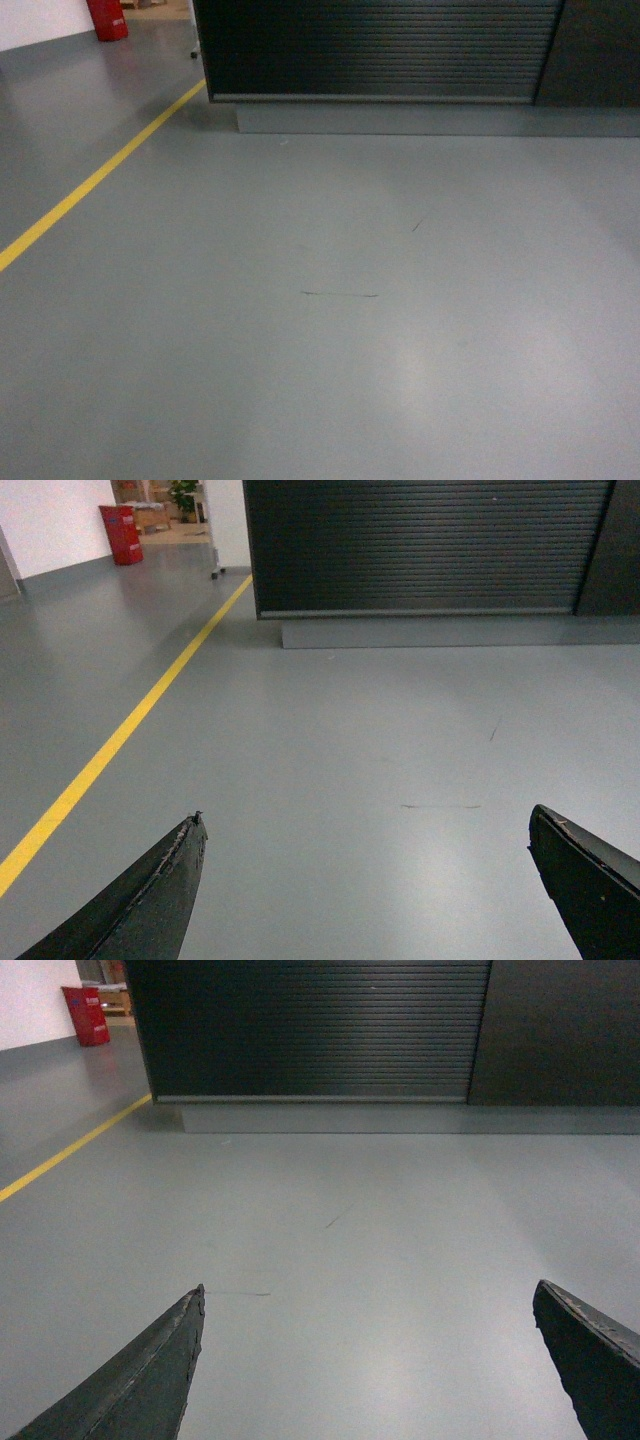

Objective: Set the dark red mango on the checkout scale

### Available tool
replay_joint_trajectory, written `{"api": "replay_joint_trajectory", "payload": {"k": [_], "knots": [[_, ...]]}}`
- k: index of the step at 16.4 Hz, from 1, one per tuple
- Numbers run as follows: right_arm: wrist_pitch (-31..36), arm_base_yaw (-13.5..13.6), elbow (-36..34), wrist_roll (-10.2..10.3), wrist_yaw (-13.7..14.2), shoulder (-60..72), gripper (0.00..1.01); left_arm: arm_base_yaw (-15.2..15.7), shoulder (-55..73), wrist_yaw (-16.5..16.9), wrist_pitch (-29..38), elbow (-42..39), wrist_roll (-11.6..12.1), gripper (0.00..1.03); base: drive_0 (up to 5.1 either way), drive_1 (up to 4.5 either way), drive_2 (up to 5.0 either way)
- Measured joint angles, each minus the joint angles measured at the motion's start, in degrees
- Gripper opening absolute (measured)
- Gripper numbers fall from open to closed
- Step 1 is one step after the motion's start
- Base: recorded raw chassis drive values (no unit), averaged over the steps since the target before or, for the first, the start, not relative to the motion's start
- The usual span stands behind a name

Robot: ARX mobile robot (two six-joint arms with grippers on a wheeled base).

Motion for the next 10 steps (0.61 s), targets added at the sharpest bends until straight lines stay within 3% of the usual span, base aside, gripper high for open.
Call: {"api": "replay_joint_trajectory", "payload": {"k": [10], "knots": [[0.0, 0.0, 0.0, 0.0, 0.0, 0.0, 0.98, 0.0, 0.0, 0.0, 0.0, 0.0, 0.0, 0.98, 0.0, 4.3, -4.3]]}}
